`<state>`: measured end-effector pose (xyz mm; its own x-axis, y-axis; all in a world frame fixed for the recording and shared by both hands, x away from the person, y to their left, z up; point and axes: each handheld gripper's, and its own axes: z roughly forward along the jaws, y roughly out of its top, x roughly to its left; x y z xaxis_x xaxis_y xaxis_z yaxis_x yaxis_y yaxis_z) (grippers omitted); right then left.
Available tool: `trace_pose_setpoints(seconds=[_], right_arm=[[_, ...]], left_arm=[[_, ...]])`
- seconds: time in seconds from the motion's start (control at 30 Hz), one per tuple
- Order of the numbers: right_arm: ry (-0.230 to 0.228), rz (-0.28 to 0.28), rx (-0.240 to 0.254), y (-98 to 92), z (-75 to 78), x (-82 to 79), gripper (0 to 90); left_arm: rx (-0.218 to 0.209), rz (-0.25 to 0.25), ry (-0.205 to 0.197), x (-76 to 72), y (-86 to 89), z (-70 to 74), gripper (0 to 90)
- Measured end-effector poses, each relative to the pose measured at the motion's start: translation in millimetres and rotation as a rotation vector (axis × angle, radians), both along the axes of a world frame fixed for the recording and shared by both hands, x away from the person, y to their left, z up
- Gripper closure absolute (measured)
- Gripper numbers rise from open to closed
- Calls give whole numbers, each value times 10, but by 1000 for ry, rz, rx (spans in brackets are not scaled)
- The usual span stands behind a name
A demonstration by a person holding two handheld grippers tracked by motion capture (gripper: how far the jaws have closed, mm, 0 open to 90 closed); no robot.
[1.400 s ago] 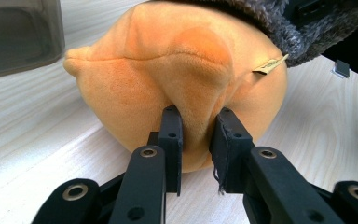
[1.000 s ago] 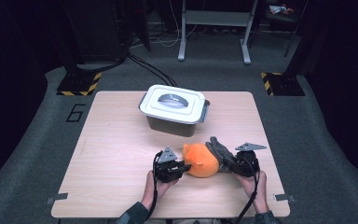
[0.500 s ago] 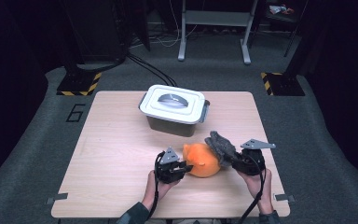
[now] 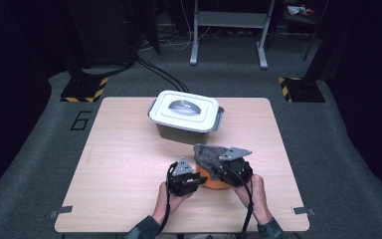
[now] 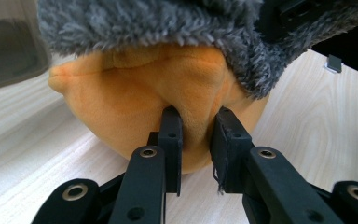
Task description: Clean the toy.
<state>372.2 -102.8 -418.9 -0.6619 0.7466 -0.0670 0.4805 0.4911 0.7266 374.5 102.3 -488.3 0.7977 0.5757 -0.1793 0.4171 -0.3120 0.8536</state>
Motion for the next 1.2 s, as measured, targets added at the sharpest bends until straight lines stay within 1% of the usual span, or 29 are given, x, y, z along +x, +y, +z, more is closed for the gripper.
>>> trace_pose_setpoints(seconds=[0.03,0.07,0.1,0.17,0.2,0.23,0.33,0.37,0.43,0.53,0.63,0.67,0.7,0.8,0.87,0.93,1.0,1.1,1.2], right_arm=[[-3,6,-4,-10,0,5,707],[1,9,-5,-24,2,9,707],[-6,12,-5,-34,0,15,707],[4,-7,0,-54,3,5,707],[0,6,-10,-89,1,10,707],[5,-12,-2,-97,0,3,707],[3,-28,10,-195,-20,9,706],[9,-44,17,-229,-29,4,706],[15,-57,27,-306,-51,8,706],[19,-75,30,-408,-88,14,705],[35,-103,33,-504,-127,24,704],[36,-115,33,-536,-148,32,704],[51,-130,40,-562,-168,33,704],[67,-138,51,-657,-241,54,704],[81,-154,60,-713,-291,74,704],[95,-166,58,-783,-357,111,704],[108,-187,61,-828,-430,149,704],[142,-222,74,-862,-525,191,704],[176,-238,64,-881,-647,244,704]], left_arm=[[2,-1,-4,5,4,0,752],[-1,0,-2,4,0,-1,752],[-6,2,3,1,-7,-2,752],[-6,2,2,6,-8,-3,752],[-6,3,2,9,-6,-3,752],[-6,3,3,14,-1,-4,752],[-9,6,9,14,2,-7,752],[-8,4,9,15,4,-8,752],[-8,5,9,16,4,-9,752],[-10,7,8,17,1,-12,752],[-12,6,13,23,10,-15,752],[-13,6,14,25,12,-17,752],[-12,5,13,27,16,-18,752],[-14,4,16,27,15,-22,752],[-14,3,18,29,17,-23,752],[-13,3,17,33,22,-25,752],[-20,5,25,33,25,-29,752],[-27,6,31,36,29,-39,752],[-26,5,29,40,36,-45,752]])
